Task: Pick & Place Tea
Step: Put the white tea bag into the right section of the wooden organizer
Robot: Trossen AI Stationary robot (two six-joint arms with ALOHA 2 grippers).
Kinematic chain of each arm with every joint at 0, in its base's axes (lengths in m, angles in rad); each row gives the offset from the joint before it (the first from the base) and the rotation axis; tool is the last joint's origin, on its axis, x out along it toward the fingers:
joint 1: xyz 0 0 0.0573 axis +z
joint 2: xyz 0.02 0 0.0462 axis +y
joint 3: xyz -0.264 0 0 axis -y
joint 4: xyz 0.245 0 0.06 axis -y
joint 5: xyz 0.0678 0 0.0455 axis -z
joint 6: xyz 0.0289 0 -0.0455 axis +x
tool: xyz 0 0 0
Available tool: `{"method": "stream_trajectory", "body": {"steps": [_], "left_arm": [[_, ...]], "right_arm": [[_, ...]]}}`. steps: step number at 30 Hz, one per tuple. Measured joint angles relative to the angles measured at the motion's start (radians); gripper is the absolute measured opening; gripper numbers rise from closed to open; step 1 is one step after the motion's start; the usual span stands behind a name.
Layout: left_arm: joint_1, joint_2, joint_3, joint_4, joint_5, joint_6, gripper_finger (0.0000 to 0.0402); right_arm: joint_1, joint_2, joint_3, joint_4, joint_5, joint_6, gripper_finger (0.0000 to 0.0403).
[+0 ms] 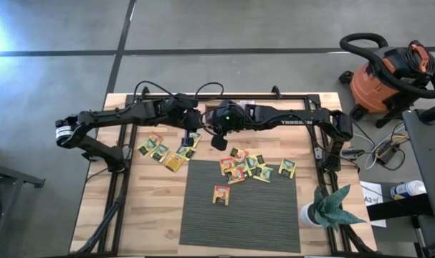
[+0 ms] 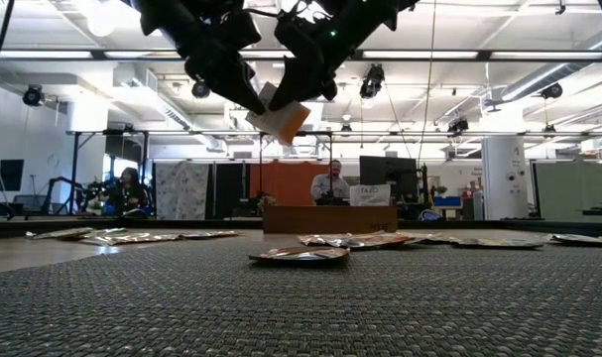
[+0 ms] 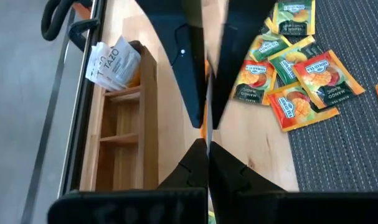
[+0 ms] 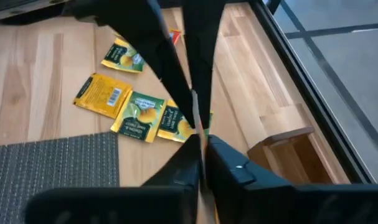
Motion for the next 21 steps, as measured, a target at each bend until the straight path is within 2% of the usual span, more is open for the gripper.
{"method": "stream_trajectory", "body": {"steps": [6, 12, 16, 21], "left_arm": [[0.000, -0.001, -0.001, -0.002, -0.023, -0.113, 0.0003], [0.000, -0.021, -0.002, -0.022, -0.046, -0.180, 0.0060], [0.001, -0.066, -0.002, -0.051, -0.107, -0.217, 0.0096], [0.032, -0.172, -0.058, -0.050, -0.119, -0.300, 0.0109]], "right_arm": [[0.001, 0.000, 0.000, 0.001, 0.003, 0.015, 0.0009], [0.001, 0.000, -0.012, 0.001, 0.003, 0.045, 0.0009], [0.001, -0.002, -0.013, 0.005, 0.004, 0.075, 0.0009], [0.001, -0.014, -0.016, 0.037, 0.043, 0.132, 0.0009]]}}
